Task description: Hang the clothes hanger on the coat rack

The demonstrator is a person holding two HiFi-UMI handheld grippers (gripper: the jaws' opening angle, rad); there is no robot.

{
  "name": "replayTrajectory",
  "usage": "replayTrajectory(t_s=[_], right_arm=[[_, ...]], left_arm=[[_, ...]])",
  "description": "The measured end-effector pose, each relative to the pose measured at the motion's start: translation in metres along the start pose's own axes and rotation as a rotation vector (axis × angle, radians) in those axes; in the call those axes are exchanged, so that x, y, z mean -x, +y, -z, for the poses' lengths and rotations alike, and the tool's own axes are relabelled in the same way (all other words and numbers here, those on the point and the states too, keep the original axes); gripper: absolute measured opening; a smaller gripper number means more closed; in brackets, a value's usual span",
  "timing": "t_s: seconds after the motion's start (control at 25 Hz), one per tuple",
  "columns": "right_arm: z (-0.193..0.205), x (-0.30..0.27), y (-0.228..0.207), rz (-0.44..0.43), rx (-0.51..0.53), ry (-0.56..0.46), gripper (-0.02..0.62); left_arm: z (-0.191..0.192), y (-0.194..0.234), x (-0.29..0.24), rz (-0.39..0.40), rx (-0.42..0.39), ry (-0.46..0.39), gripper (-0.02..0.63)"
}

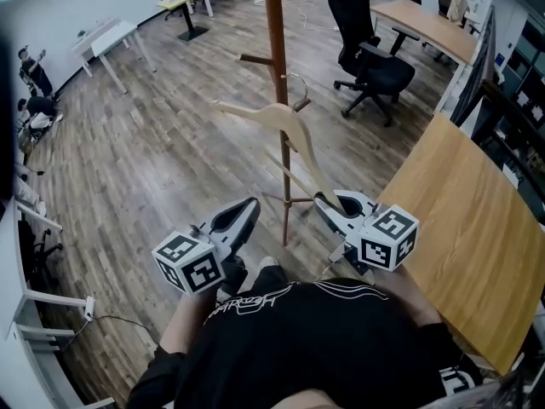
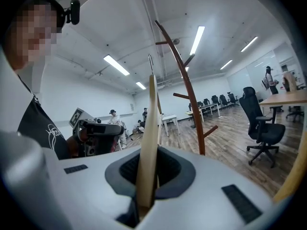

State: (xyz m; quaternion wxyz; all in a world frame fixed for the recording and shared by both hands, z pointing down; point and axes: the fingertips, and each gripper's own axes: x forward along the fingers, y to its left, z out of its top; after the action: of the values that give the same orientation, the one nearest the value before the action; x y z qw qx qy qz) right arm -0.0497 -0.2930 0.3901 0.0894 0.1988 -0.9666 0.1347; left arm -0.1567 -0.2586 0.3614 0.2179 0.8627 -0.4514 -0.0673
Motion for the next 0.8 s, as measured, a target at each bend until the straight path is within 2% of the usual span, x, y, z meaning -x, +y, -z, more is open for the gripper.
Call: replayTrajectory(t_s=[0.44, 0.8], right_arm=[[-0.026, -0.052, -0.050, 0.086, -0.035, 0.007, 0.048], [-0.030, -0.089, -0.083, 0.149, -0.050, 0.027, 0.048]], left_arm=[[-0.044, 0.062, -0.048, 0.073, 0.003, 0.037, 0.008], [-0.061, 0.110, -0.076, 0.116, 0.015, 0.062, 0.008]])
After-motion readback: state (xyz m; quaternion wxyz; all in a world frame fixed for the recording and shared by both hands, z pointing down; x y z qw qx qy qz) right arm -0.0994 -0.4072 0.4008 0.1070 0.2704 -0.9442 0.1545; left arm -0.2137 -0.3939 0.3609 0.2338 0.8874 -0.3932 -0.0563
